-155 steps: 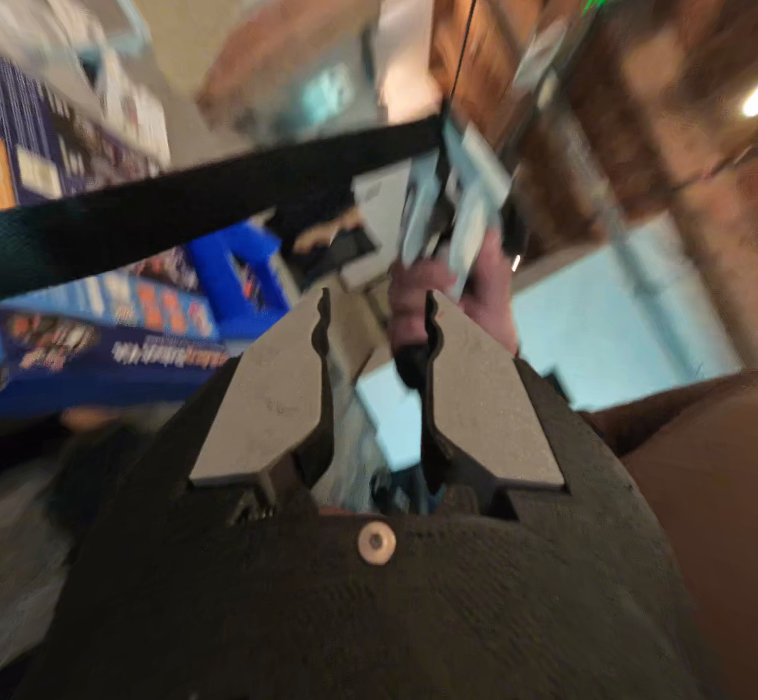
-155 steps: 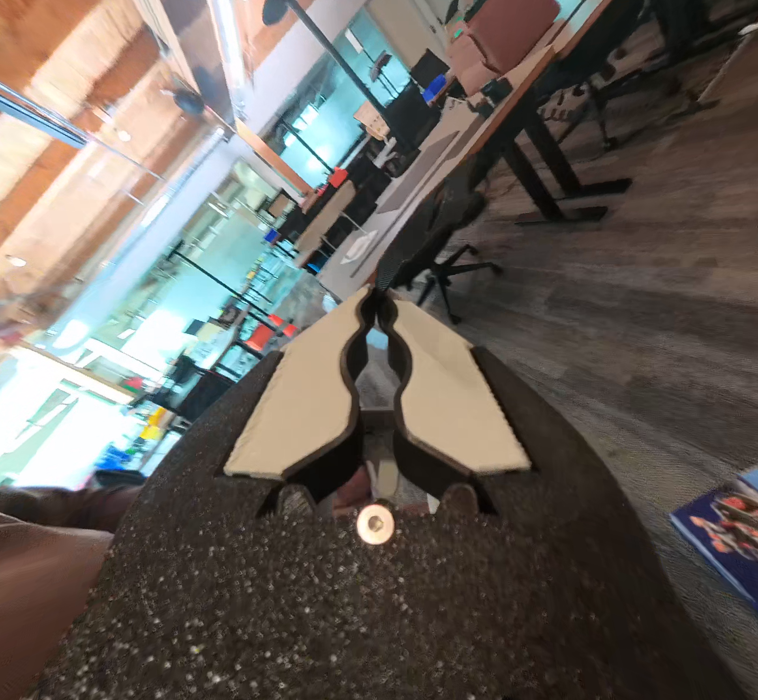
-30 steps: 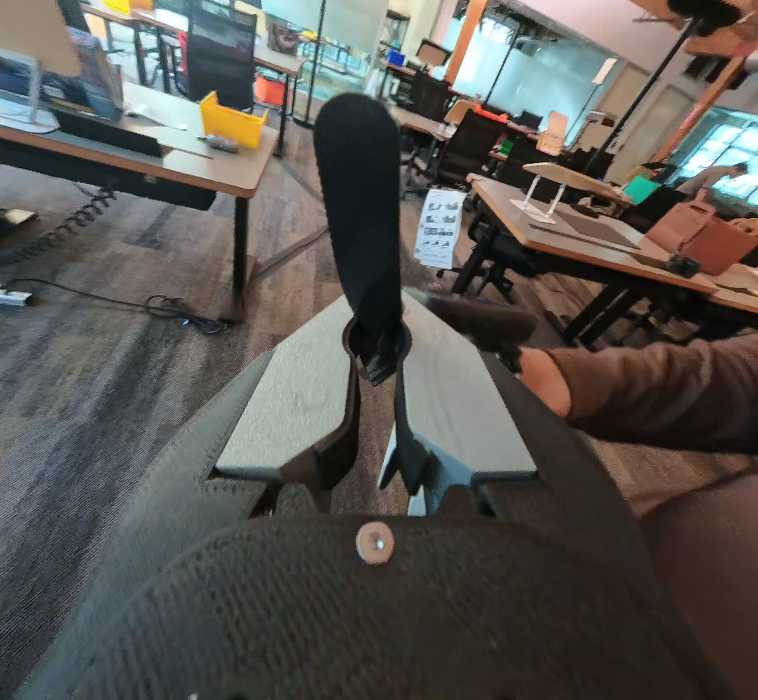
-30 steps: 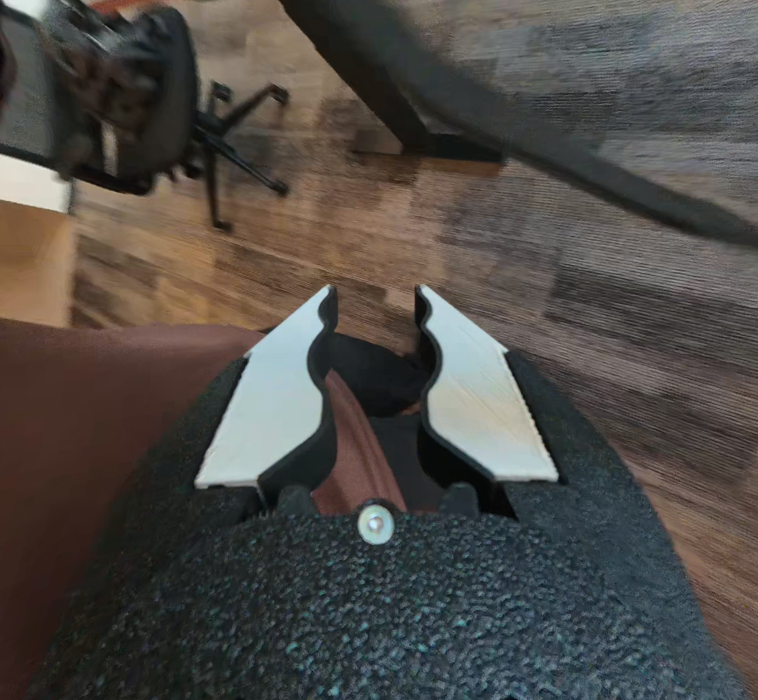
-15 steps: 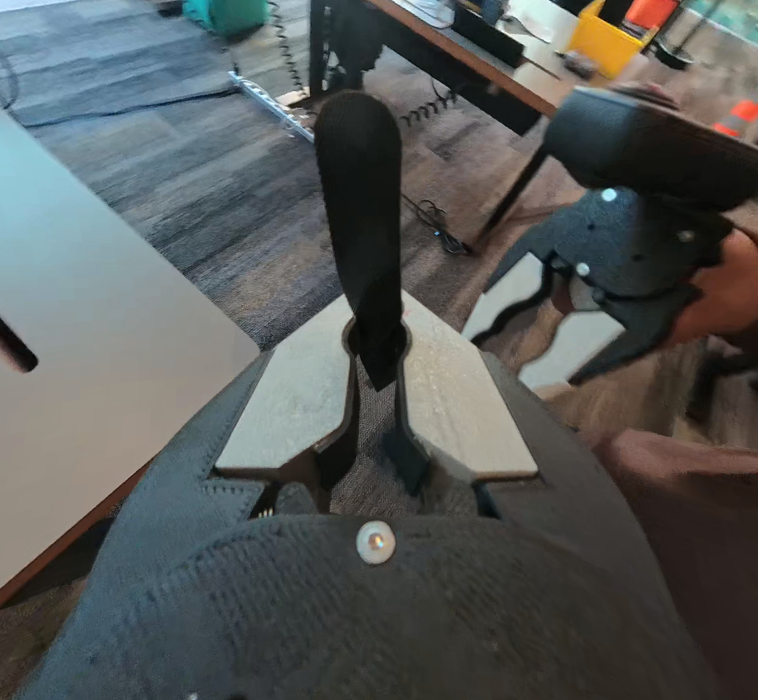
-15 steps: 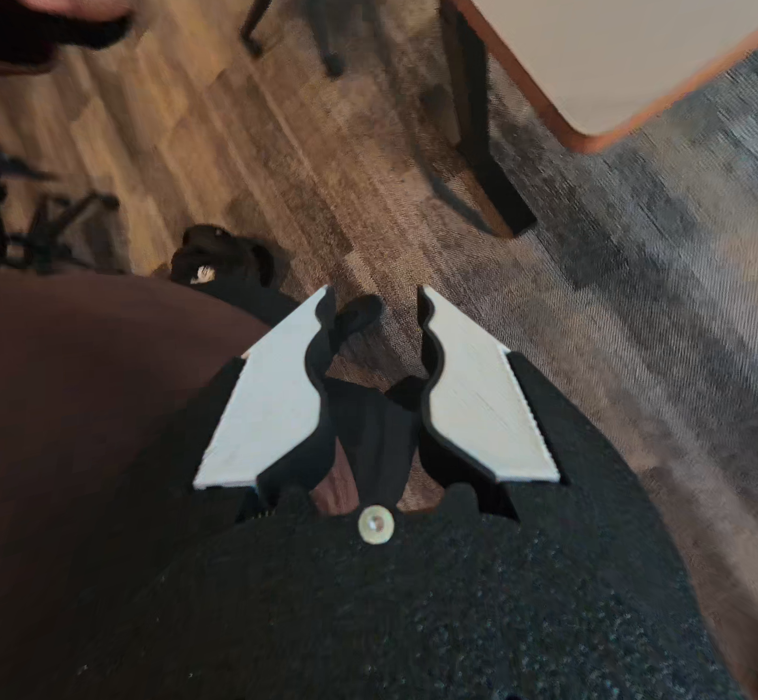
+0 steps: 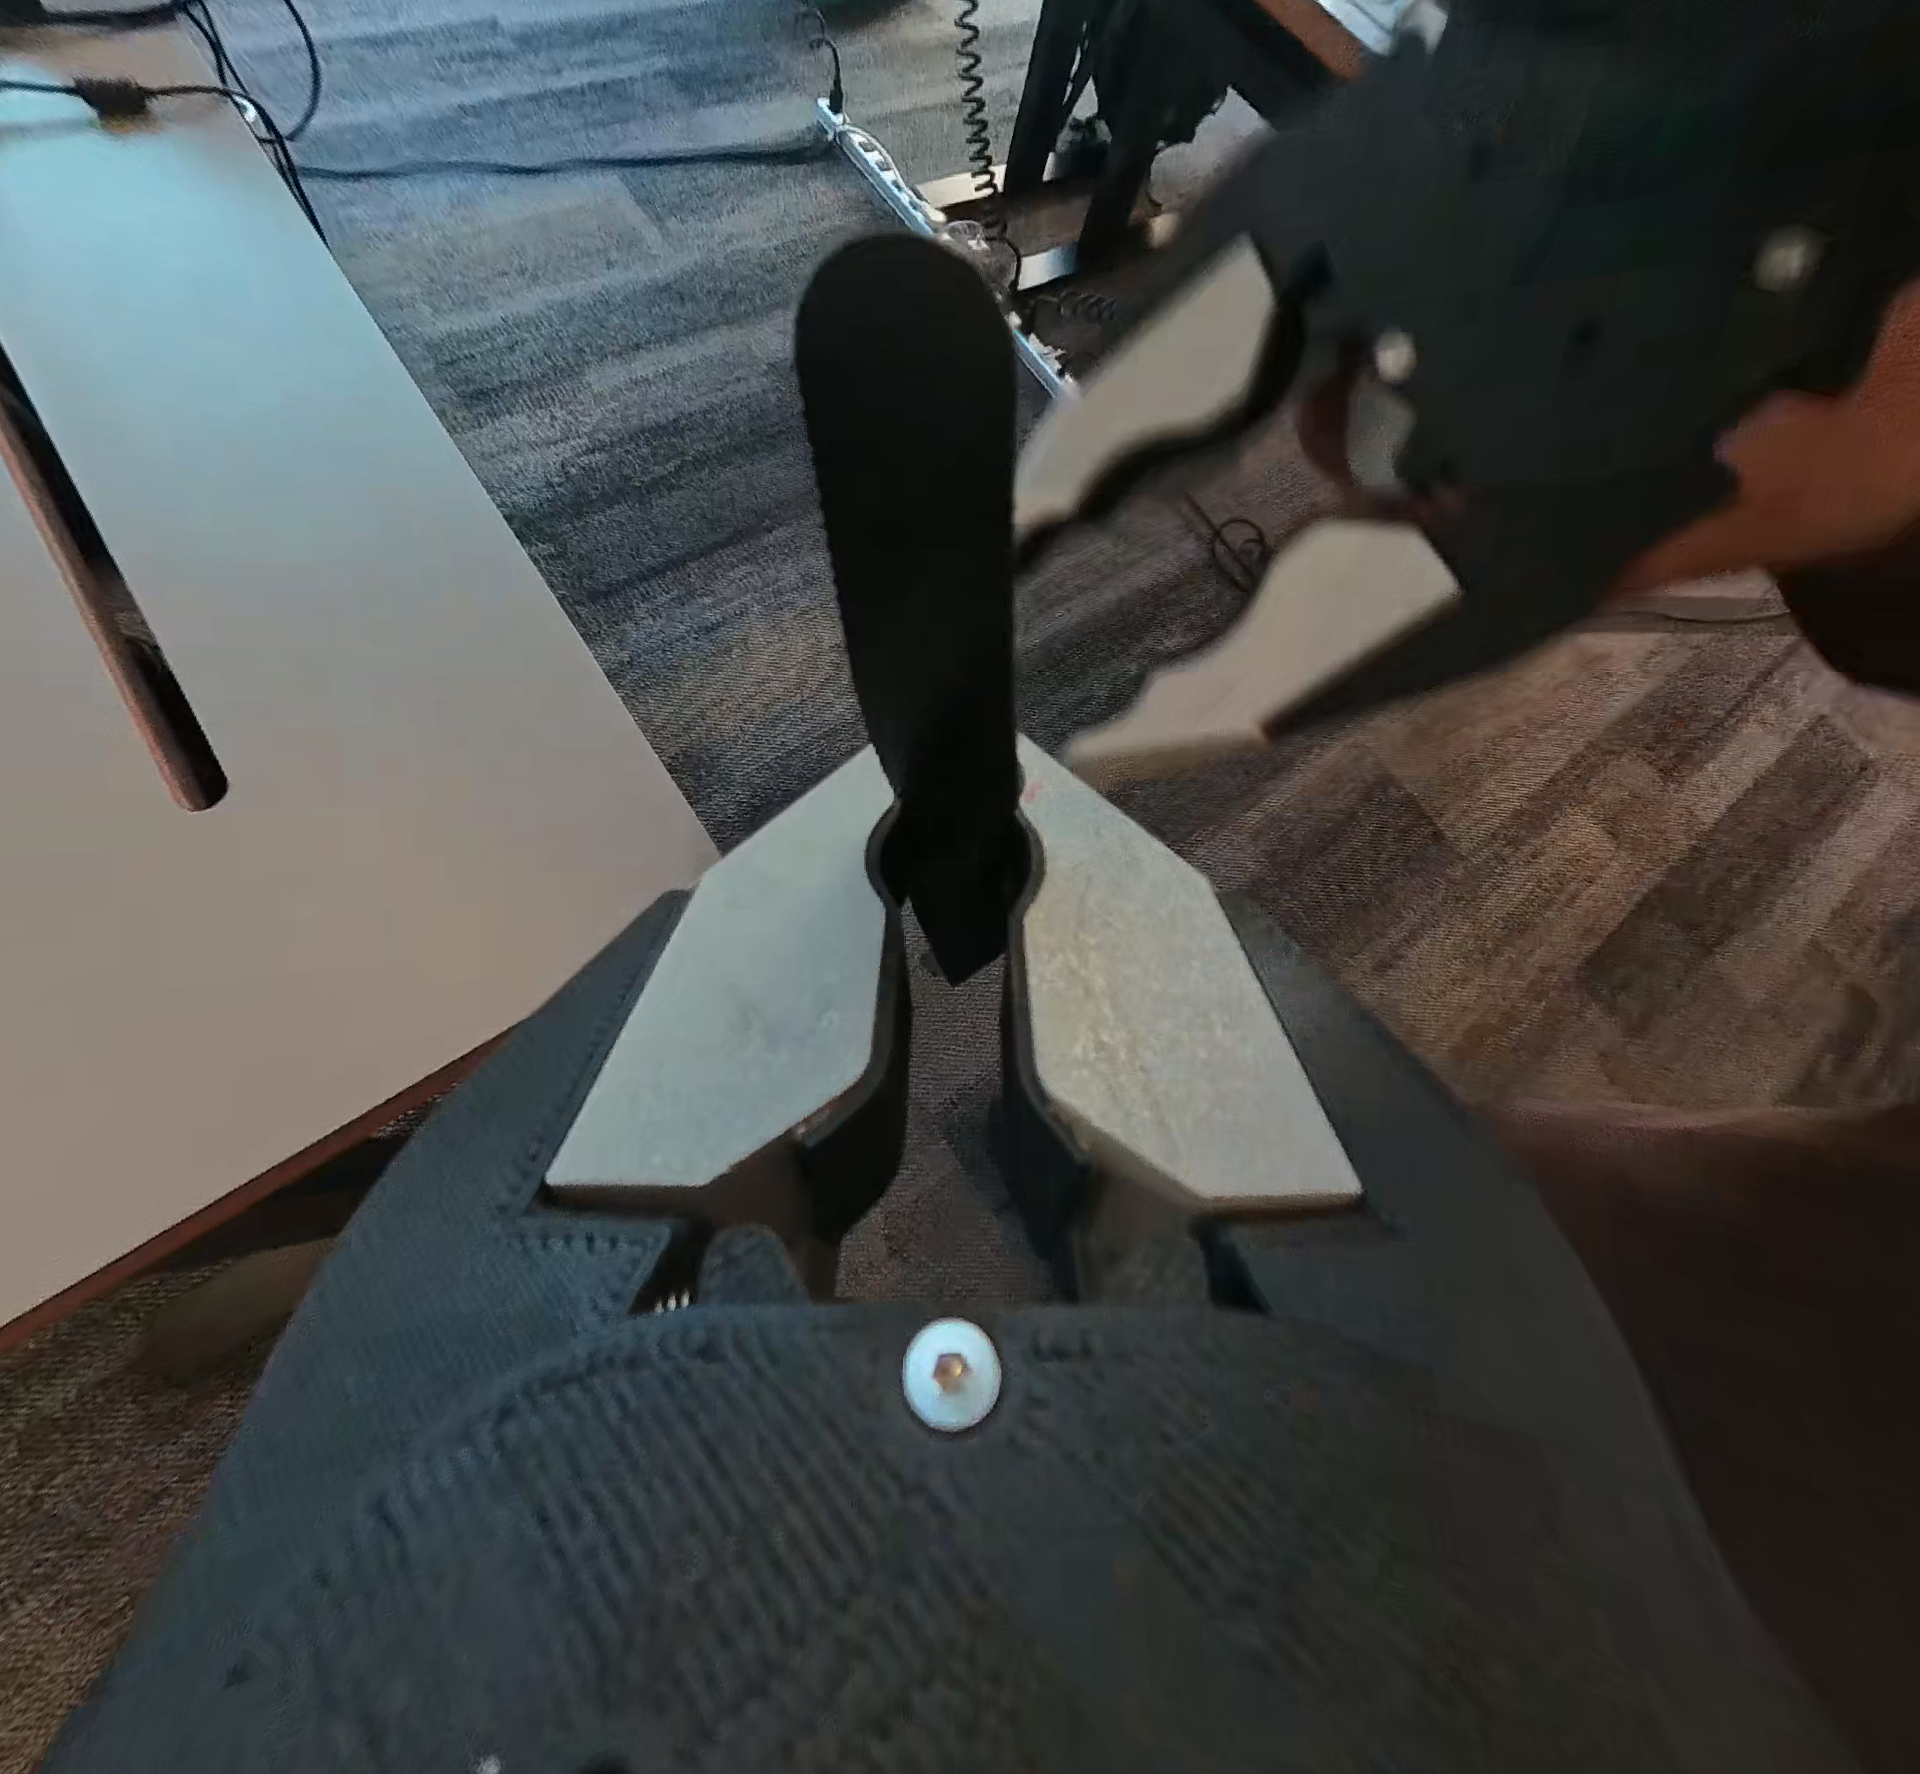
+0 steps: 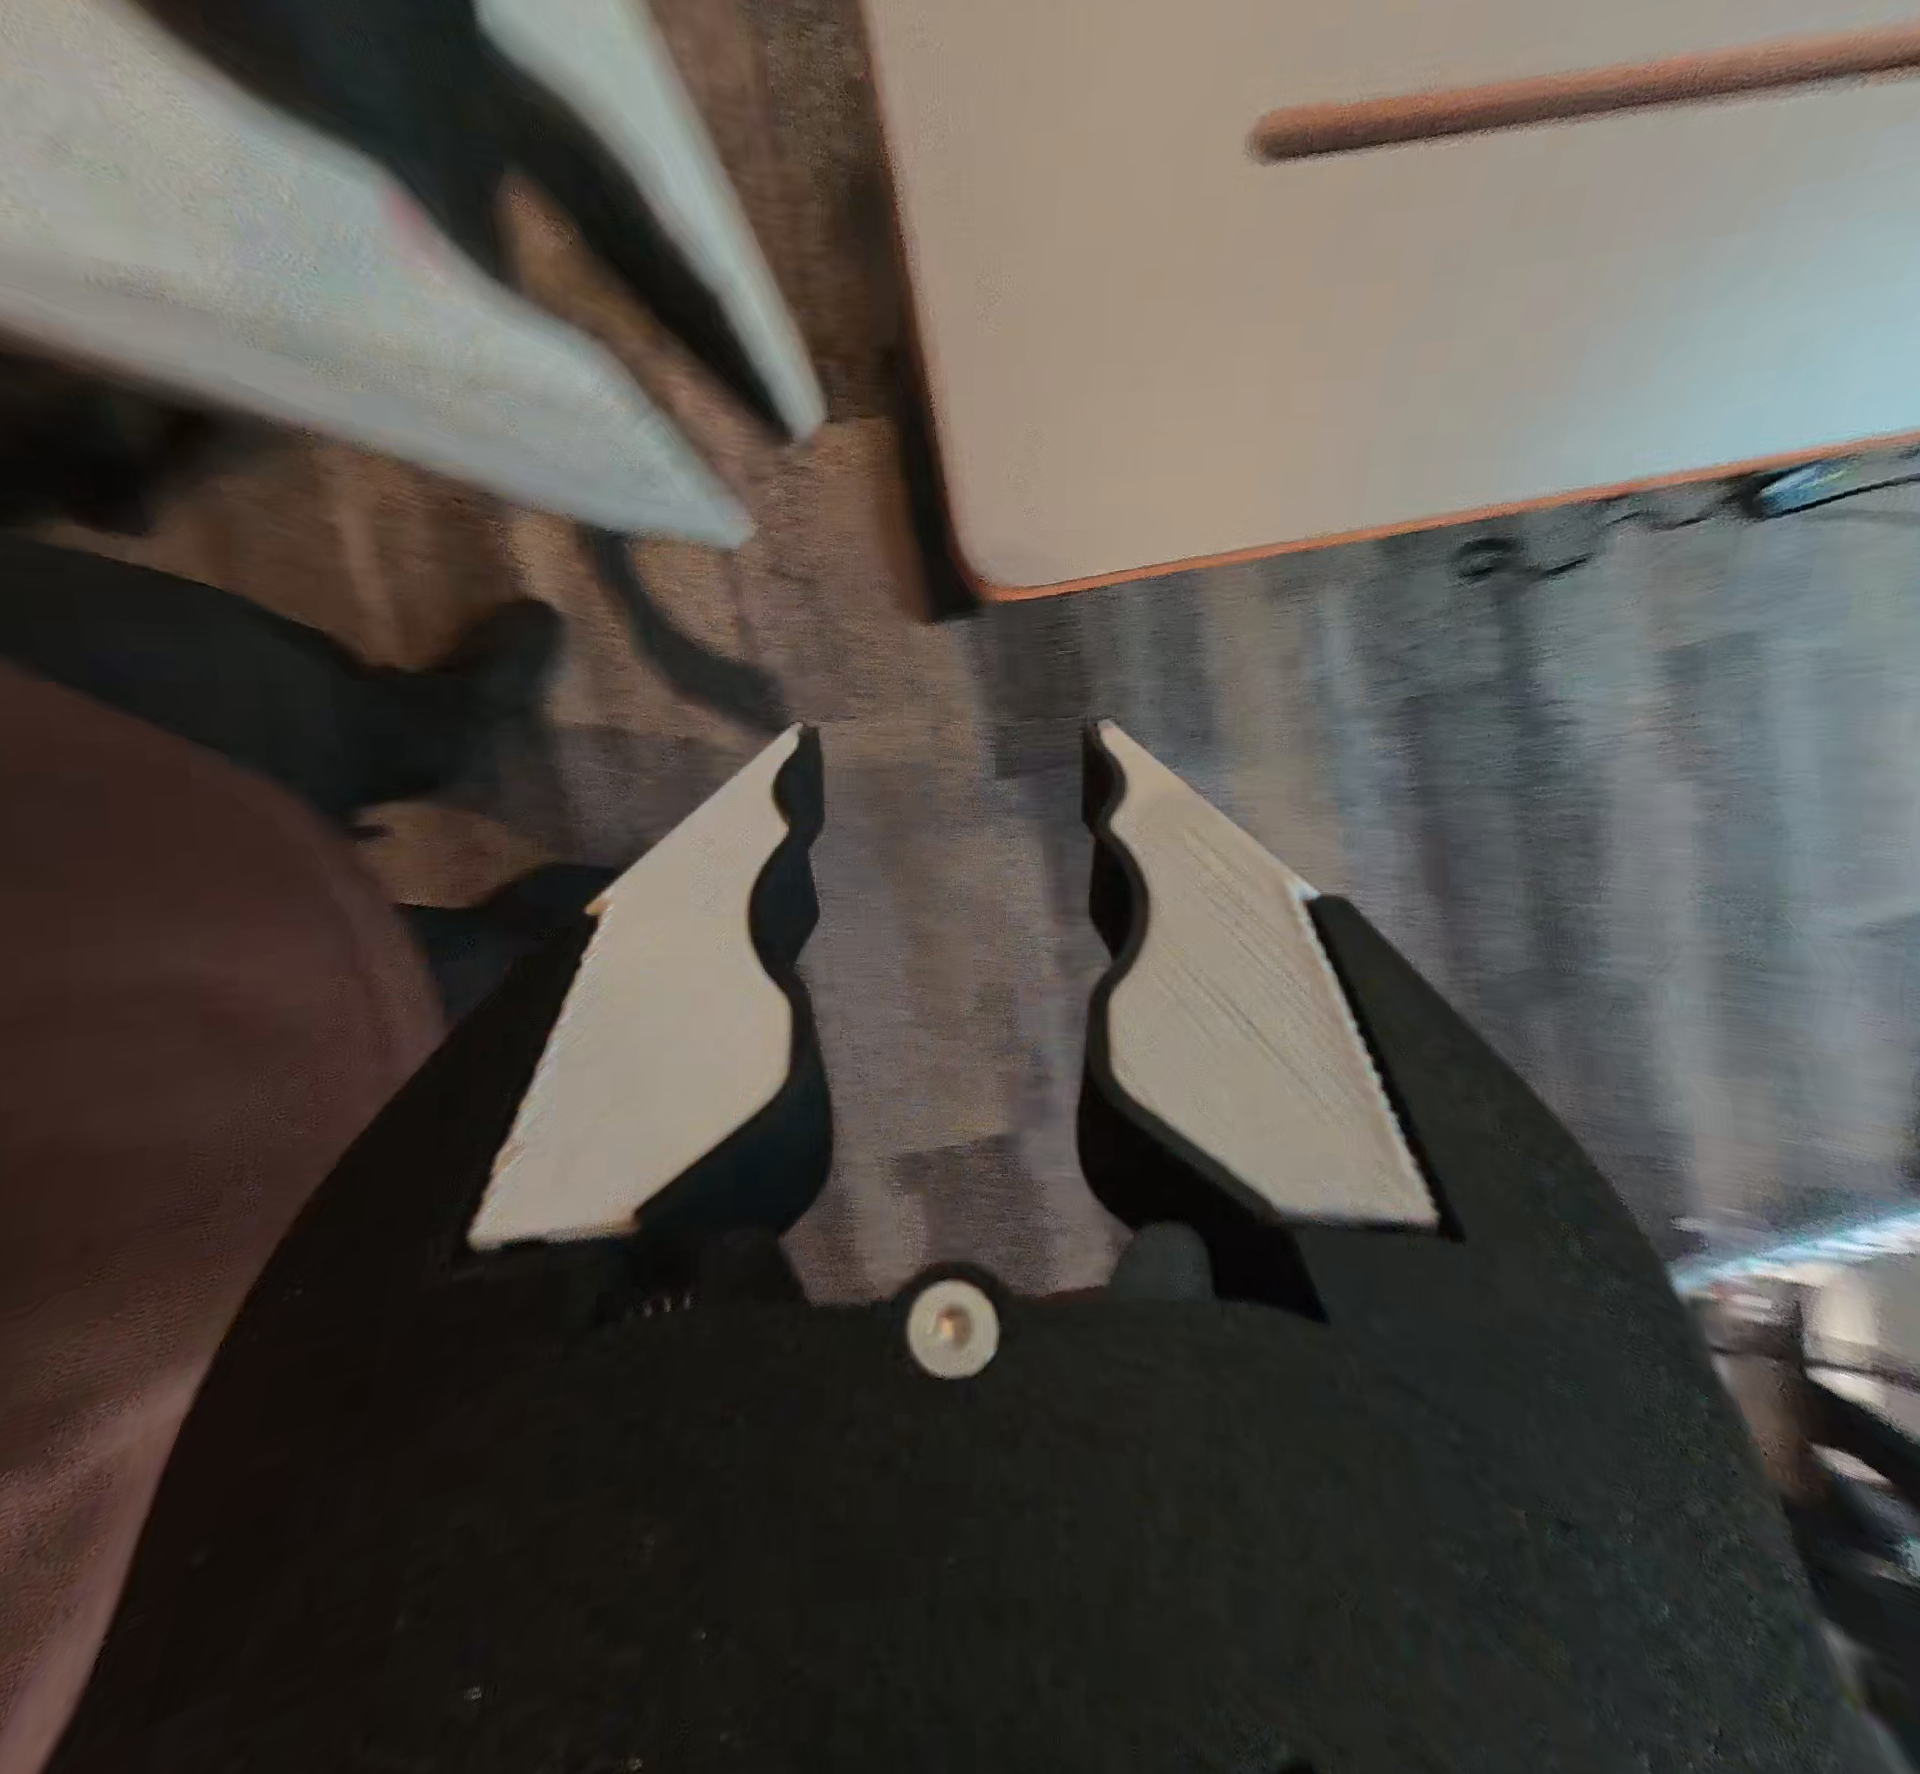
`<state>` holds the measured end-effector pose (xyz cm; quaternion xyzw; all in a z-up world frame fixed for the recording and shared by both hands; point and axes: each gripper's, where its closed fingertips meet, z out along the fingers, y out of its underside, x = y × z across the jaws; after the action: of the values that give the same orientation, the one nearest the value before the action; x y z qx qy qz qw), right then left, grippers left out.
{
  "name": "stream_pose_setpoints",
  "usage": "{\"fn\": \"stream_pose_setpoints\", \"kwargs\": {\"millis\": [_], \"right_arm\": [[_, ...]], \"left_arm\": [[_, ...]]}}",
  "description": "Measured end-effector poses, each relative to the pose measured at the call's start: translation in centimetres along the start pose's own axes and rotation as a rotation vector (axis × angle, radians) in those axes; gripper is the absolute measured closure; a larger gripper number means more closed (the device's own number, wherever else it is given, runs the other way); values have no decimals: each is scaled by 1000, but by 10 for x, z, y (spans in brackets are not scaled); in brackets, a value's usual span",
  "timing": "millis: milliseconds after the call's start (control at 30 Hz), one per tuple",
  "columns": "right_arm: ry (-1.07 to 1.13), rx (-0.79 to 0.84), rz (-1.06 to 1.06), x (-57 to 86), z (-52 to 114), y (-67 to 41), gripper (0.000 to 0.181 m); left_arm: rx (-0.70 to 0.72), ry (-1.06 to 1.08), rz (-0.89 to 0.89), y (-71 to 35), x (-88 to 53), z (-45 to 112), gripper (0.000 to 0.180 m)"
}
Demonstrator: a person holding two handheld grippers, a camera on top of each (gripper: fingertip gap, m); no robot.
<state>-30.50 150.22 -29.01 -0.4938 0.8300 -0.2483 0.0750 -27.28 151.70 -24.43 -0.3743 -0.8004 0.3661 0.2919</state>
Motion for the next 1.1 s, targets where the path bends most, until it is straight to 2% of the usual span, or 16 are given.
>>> {"fn": "stream_pose_setpoints", "kwargs": {"millis": [100,267,533,633,733,800,833,867,967,1100], "right_arm": [[-7,-6,-96,24,-2,-17,132],[-63,-69,-78,12,-1,-3,135],[-191,-20,125,-77,37,5,135],[-386,150,360,-109,45,-31,137],[-880,513,670,-139,18,-101,134],[-1175,739,722,-149,-4,-138,137],[-1233,783,730,-153,0,-152,140],[-1290,791,728,-160,6,-165,133],[-1486,806,688,-174,14,-209,129],[-1559,856,689,-159,26,-259,130]], "left_arm": [[-4,31,-15,-5,4,4,168],[8,18,26,-14,-10,9,168],[117,161,-7,-38,-40,5,168],[259,277,4,-67,-46,-16,168],[370,404,91,-87,-49,-46,168],[400,468,165,-92,-51,-63,167],[398,491,190,-93,-53,-70,167],[392,501,208,-94,-55,-76,167],[422,556,238,-109,-53,-103,167],[511,547,295,-129,-59,-144,167]]}}
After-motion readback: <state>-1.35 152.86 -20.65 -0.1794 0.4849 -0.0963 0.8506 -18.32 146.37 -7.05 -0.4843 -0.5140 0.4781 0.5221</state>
